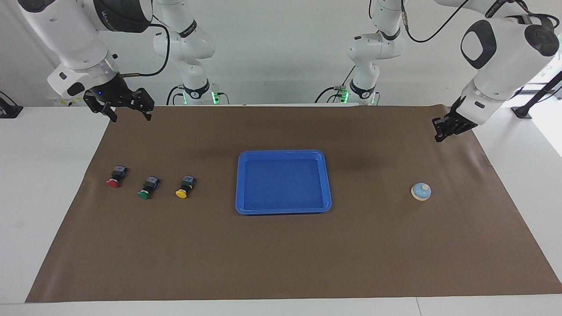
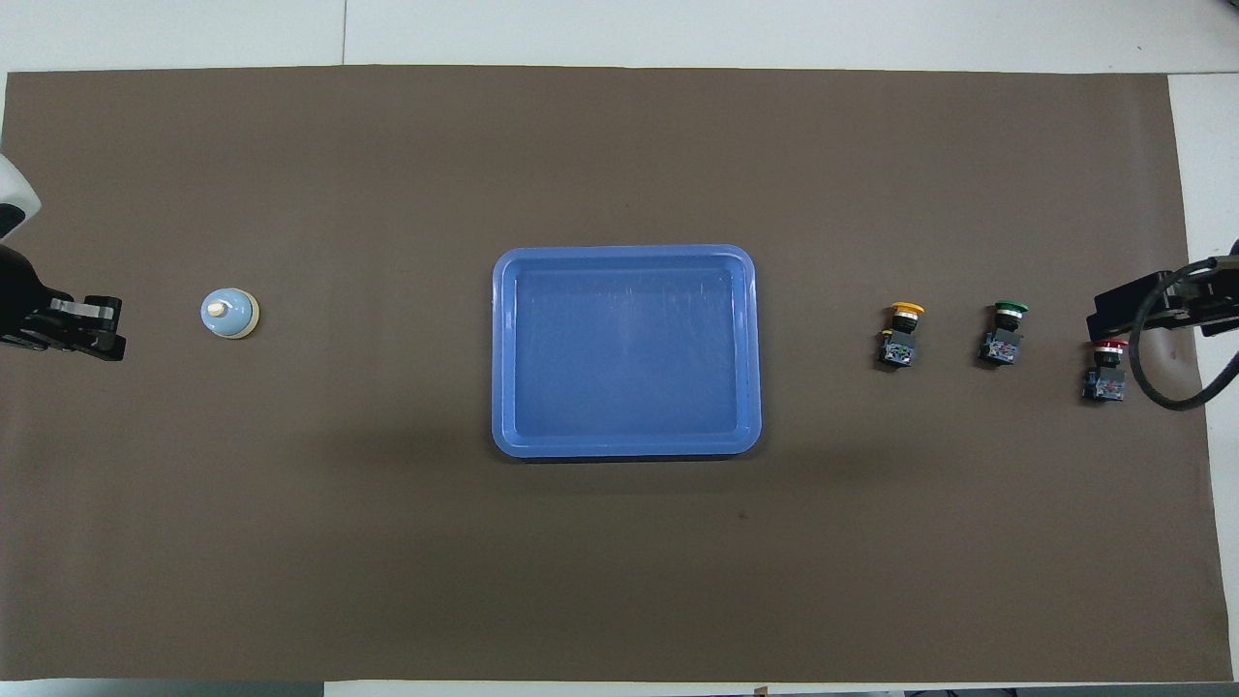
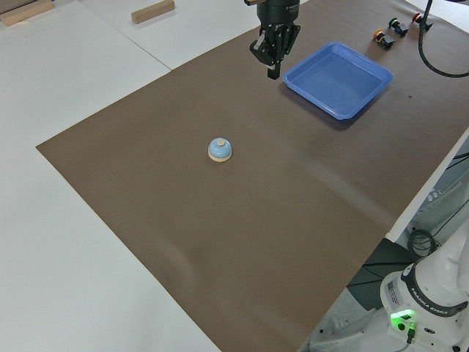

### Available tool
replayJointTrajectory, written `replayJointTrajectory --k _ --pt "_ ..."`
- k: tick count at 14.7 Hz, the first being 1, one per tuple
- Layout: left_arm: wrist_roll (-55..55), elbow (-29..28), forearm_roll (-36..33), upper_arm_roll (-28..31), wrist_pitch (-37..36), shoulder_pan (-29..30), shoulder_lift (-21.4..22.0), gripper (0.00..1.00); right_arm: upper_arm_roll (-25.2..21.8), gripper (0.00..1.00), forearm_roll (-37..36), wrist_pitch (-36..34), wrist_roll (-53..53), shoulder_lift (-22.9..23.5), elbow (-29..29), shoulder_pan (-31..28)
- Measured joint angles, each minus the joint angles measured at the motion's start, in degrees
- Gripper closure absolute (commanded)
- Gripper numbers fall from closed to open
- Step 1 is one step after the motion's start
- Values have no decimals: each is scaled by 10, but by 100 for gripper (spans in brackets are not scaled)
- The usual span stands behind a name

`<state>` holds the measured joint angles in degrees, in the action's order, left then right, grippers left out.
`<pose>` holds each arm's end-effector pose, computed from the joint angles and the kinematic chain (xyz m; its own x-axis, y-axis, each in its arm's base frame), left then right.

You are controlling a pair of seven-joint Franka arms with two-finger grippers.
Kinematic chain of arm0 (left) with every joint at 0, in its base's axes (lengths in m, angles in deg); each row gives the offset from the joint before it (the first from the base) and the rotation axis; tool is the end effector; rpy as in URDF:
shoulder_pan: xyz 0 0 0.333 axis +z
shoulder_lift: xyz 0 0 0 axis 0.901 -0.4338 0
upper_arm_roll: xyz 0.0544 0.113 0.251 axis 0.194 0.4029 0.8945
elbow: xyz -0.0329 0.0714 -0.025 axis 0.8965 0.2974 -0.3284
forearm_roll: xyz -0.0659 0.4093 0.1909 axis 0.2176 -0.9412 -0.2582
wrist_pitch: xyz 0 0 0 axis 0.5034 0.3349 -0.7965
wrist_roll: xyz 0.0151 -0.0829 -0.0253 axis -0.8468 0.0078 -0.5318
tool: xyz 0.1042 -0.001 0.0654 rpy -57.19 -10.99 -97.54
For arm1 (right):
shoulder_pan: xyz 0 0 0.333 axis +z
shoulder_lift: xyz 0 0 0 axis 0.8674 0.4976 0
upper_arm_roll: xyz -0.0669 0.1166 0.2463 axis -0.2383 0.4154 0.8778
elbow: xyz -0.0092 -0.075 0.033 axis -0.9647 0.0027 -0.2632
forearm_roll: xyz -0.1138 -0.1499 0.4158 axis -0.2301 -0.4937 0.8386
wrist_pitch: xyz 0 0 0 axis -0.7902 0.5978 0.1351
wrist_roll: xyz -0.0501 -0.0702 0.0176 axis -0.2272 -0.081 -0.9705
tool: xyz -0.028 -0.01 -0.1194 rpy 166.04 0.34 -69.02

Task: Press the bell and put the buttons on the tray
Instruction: 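Lift the left gripper back from the bell, then reach the right gripper to the yellow button and grasp it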

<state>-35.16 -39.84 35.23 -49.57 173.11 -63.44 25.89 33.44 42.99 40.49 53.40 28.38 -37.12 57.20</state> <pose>0.6066 -0.0144 0.5125 0.9836 -0.0649 -0.1682 -0.0659 -0.9978 -0.0003 0.6038 -0.0307 0.5560 0.9930 0.0189 -0.1170 0.0186 -0.9998 -0.0034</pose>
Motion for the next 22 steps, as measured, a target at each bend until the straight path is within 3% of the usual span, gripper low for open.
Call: replayJointTrajectory --k 7,10,16,22 --pt "0 1 -2 1 -8 -1 1 0 1 0 0 -1 0 -1 -4 1" --pt "0 5 -2 -1 -9 -5 2 0 4 0 0 26 2 -11 -33 4" --pt "0 5 -2 4 -10 -3 5 0 14 0 1 202 139 -52 -216 62" --pt "0 5 -2 6 -10 -3 5 0 12 0 1 424 211 10 -345 65"
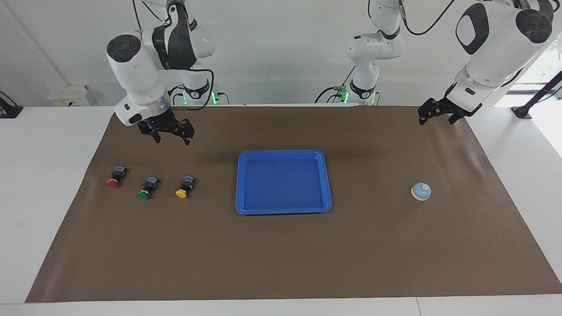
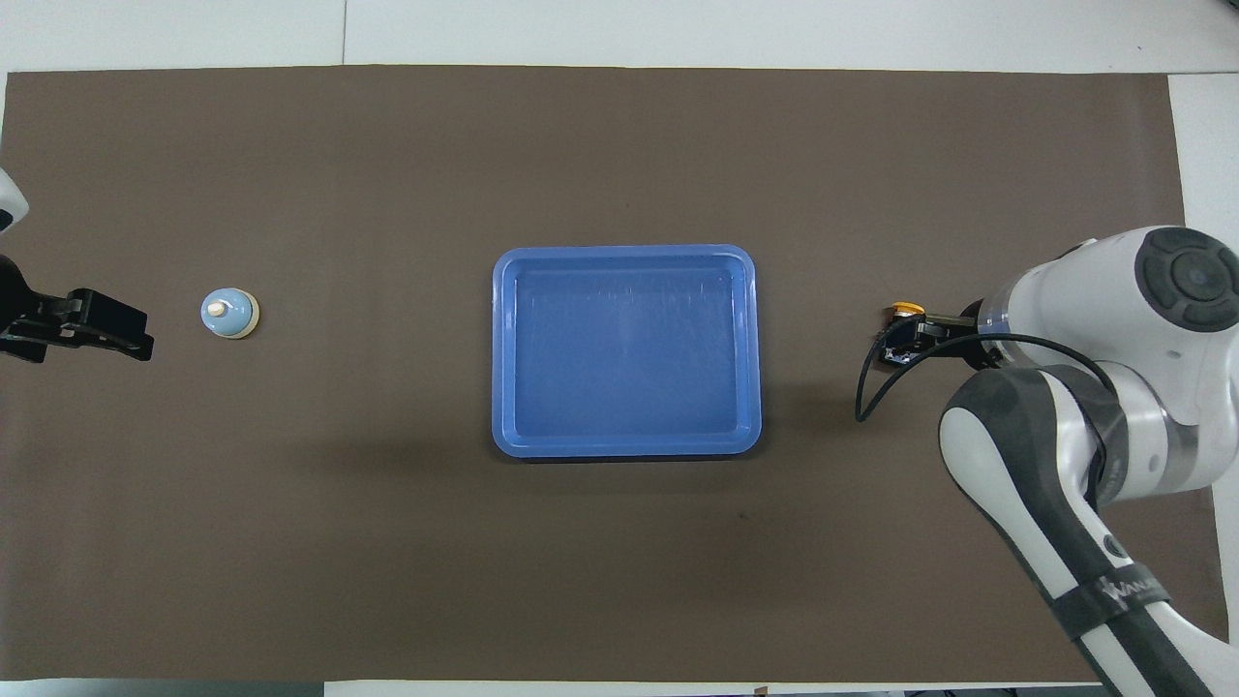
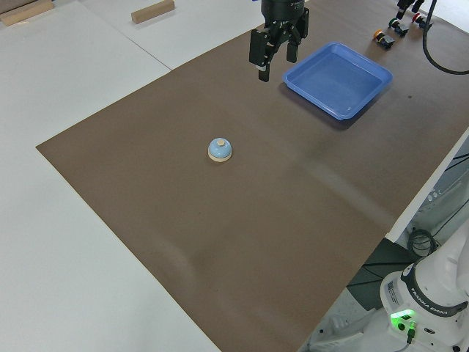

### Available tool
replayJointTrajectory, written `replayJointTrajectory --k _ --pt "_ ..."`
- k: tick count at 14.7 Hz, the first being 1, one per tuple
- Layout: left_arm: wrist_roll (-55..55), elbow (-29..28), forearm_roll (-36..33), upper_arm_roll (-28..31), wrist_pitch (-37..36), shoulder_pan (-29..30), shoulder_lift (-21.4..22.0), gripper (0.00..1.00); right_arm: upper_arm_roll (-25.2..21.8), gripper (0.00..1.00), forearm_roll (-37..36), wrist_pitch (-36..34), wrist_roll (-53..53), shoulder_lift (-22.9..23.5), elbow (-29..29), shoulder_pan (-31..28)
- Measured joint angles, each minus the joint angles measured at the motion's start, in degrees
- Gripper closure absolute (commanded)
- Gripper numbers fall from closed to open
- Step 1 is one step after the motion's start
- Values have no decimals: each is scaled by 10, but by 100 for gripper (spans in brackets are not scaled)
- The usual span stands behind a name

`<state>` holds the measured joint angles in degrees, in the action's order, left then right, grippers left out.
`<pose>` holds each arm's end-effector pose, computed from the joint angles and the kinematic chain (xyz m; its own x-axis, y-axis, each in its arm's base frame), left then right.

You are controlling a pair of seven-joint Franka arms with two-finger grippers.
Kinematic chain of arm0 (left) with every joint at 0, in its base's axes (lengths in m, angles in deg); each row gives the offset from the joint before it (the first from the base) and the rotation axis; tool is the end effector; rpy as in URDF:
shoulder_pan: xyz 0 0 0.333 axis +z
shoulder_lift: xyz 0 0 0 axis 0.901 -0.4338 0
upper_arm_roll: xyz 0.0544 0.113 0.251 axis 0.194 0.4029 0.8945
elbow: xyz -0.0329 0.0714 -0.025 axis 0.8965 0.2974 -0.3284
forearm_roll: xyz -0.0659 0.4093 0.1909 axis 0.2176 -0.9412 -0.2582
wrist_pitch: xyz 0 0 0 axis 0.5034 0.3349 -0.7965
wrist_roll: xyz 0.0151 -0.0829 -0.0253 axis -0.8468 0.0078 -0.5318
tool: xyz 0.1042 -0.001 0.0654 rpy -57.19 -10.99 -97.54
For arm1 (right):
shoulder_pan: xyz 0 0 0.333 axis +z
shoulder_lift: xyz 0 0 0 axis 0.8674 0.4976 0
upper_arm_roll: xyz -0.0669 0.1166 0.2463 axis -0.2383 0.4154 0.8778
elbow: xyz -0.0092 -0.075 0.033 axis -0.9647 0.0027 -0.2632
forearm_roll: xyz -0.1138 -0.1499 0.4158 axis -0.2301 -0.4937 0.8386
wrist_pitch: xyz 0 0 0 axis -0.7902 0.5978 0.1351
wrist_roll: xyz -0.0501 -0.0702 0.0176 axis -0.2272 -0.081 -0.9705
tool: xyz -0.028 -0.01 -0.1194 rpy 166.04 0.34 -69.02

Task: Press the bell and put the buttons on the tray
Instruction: 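Reach the right gripper to the yellow button and grasp it, then carry the yellow button with the right gripper over the tray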

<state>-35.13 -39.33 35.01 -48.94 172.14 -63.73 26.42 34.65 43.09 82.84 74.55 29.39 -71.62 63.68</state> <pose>0.6036 -0.0103 0.5216 0.9842 -0.0580 -0.1671 -0.0596 -0.9982 -0.0047 0.5822 0.0492 0.2887 0.9771 -0.2127 0.0026 -0.2127 -0.9771 0.0012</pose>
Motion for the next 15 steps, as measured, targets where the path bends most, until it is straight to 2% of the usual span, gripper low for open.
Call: replayJointTrajectory --k 3,9,10,11,12,13,14,15 --pt "0 0 0 0 0 0 0 0 -2 0 0 100 2 23 -49 -6" --pt "0 0 0 0 0 0 0 0 -2 0 0 192 14 73 -61 -16" --pt "0 0 0 0 0 0 0 0 -2 4 0 201 16 83 -61 -16" --pt "0 0 0 0 0 0 0 0 -1 14 0 205 18 89 -61 -15" --pt "0 0 0 0 0 0 0 0 -1 38 0 206 19 93 -61 -14" --pt "0 0 0 0 0 0 0 0 0 74 0 206 19 94 -60 -13" --pt "0 0 0 0 0 0 0 0 0 100 0 206 19 94 -60 -13" --pt "0 0 0 0 0 0 0 0 0 100 0 206 19 94 -60 -12"
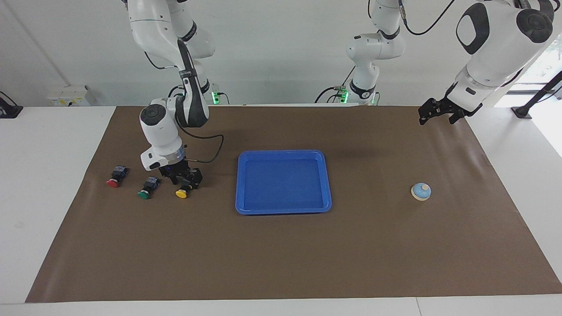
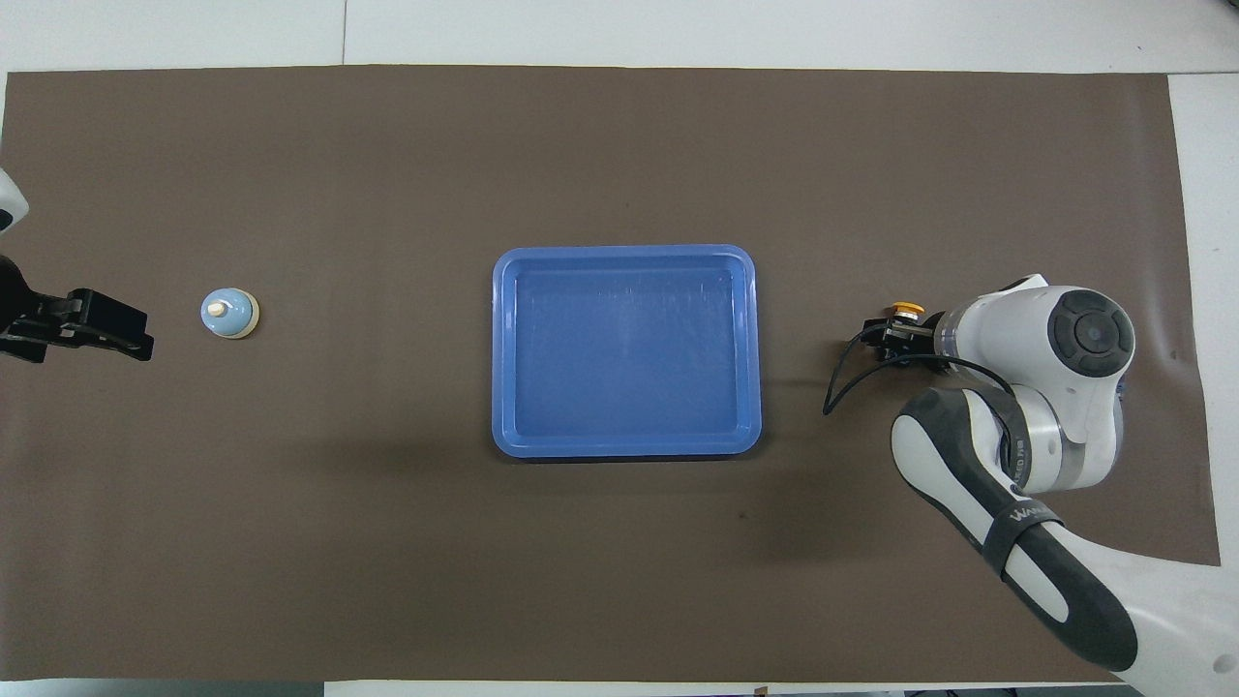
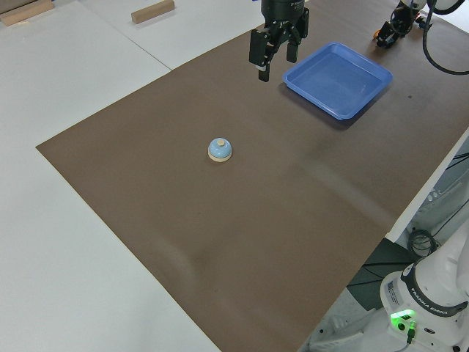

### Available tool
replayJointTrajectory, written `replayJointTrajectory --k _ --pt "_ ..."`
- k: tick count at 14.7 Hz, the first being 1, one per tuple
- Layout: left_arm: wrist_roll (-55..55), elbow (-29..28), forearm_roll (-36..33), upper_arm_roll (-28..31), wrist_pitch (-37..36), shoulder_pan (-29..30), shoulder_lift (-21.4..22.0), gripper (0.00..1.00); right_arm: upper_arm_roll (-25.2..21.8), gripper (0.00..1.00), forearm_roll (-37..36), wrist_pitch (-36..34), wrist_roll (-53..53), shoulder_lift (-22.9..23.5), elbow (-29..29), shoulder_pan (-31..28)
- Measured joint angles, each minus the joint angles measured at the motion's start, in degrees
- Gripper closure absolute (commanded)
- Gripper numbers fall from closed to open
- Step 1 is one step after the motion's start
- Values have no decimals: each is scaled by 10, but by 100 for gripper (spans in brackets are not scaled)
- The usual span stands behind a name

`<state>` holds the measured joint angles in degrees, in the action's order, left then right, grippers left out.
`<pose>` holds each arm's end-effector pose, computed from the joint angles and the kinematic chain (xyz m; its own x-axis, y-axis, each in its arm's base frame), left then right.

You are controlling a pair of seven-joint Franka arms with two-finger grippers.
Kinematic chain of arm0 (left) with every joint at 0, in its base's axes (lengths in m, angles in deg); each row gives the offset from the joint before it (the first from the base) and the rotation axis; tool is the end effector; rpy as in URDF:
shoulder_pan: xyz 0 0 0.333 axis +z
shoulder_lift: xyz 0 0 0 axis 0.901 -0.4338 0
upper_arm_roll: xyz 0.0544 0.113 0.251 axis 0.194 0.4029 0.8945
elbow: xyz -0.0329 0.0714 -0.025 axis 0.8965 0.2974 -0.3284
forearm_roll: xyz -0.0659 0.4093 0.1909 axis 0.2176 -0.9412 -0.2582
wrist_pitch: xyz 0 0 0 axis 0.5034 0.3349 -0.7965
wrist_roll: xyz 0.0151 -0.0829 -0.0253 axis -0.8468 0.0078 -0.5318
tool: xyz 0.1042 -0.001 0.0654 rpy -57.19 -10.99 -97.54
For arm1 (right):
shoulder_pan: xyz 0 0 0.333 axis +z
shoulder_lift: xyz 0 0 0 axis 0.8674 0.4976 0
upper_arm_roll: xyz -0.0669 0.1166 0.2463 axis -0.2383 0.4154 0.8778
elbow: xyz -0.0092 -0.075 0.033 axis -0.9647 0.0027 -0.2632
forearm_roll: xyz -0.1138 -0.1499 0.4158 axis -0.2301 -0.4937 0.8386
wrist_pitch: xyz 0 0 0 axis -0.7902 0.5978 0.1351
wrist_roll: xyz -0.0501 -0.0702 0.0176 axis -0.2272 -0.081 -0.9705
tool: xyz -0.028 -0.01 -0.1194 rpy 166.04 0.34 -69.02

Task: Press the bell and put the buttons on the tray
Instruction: 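Carry the yellow button with the right gripper over the tray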

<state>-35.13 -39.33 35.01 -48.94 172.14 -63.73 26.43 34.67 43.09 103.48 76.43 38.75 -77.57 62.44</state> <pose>0.6035 -0.0103 0.5217 0.9843 -0.0580 -0.1670 -0.0596 -0.9982 -0.0047 0.5709 0.0366 0.1787 0.9600 -0.2655 0.0891 -0.2636 -0.9641 -0.0333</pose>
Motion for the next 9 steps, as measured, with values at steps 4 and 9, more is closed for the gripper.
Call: replayJointTrajectory --k 4,9 --pt "0 0 0 0 0 0 0 0 0 100 0 -16 0 0 14 6" --pt "0 0 0 0 0 0 0 0 6 100 0 -213 0 -2 153 50"
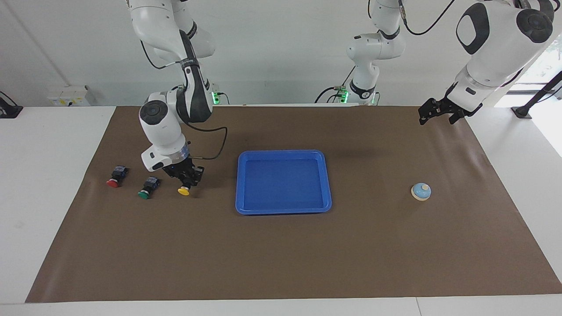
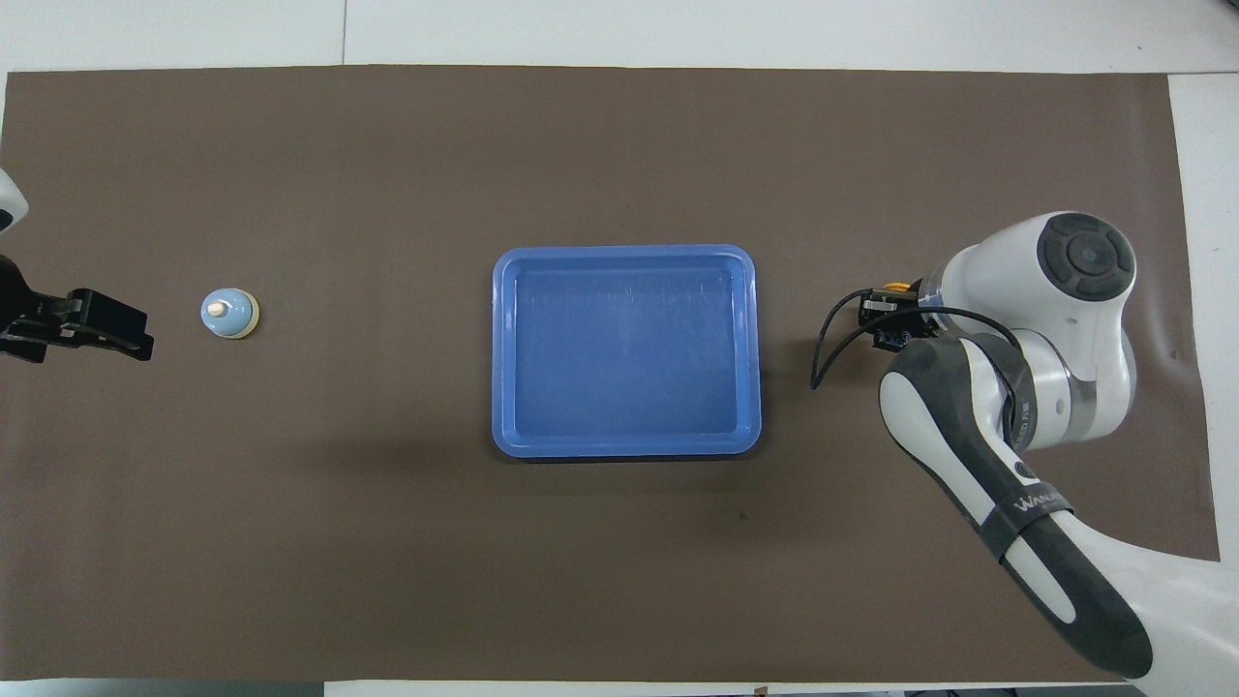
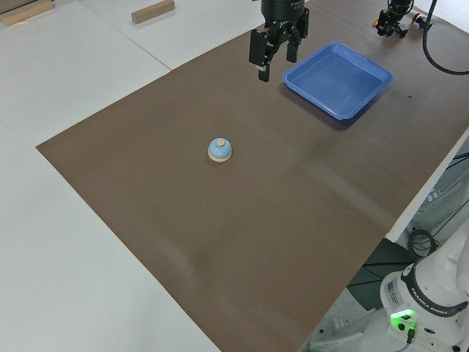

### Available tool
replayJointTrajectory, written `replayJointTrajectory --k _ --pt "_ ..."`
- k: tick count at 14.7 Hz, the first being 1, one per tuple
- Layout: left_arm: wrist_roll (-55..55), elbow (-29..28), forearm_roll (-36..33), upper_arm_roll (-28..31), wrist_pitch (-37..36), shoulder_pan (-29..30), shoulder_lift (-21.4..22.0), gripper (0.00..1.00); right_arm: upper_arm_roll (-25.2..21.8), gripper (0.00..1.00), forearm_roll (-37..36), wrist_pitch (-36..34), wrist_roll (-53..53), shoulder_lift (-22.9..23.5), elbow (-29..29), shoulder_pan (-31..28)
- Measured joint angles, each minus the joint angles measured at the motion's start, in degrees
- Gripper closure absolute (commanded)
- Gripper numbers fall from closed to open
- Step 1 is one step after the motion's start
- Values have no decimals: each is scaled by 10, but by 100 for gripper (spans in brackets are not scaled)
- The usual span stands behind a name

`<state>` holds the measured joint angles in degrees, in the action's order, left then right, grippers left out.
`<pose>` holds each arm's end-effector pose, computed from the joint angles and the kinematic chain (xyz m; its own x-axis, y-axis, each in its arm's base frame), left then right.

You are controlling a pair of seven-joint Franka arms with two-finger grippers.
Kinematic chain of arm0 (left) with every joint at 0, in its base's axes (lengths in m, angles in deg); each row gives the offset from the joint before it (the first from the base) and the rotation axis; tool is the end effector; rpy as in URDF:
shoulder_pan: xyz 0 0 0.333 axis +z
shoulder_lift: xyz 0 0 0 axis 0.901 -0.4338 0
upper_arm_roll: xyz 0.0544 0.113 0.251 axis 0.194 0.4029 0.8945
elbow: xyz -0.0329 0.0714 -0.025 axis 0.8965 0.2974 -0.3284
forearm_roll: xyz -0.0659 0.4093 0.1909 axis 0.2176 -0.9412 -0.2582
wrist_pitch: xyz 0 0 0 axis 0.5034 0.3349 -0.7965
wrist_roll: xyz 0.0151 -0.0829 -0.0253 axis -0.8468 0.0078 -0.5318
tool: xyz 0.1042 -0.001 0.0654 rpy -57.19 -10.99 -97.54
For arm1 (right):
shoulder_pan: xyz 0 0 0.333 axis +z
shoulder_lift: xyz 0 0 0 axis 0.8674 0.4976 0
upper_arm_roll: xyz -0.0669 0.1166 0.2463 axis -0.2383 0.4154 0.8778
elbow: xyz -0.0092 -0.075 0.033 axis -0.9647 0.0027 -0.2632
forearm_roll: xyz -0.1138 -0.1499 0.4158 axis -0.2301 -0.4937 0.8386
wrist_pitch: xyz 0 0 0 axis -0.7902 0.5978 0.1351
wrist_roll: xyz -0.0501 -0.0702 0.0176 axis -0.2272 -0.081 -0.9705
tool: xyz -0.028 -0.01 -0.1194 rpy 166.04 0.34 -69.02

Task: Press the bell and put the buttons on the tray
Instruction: 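Carry the yellow button with the right gripper over the tray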

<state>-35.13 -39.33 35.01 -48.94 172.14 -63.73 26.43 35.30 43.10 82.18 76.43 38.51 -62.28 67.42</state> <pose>0.6035 -0.0103 0.5217 0.9843 -0.0580 -0.1670 -0.0596 -0.9982 -0.0047 0.6192 0.1005 0.2725 0.9854 -0.1703 -0.0064 -0.1703 -0.9854 -0.0018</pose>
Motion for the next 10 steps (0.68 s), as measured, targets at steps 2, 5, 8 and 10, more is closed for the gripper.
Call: replayJointTrajectory --k 2,5,8,10 --pt "0 0 0 0 0 0 0 0 3 100 18 -49 1 0 49 53" --pt "0 0 0 0 0 0 0 0 5 100 42 -55 18 4 64 130" --pt "0 0 0 0 0 0 0 0 5 100 49 -42 19 25 64 173" --pt "0 0 0 0 0 0 0 0 5 100 49 -12 19 49 61 186"
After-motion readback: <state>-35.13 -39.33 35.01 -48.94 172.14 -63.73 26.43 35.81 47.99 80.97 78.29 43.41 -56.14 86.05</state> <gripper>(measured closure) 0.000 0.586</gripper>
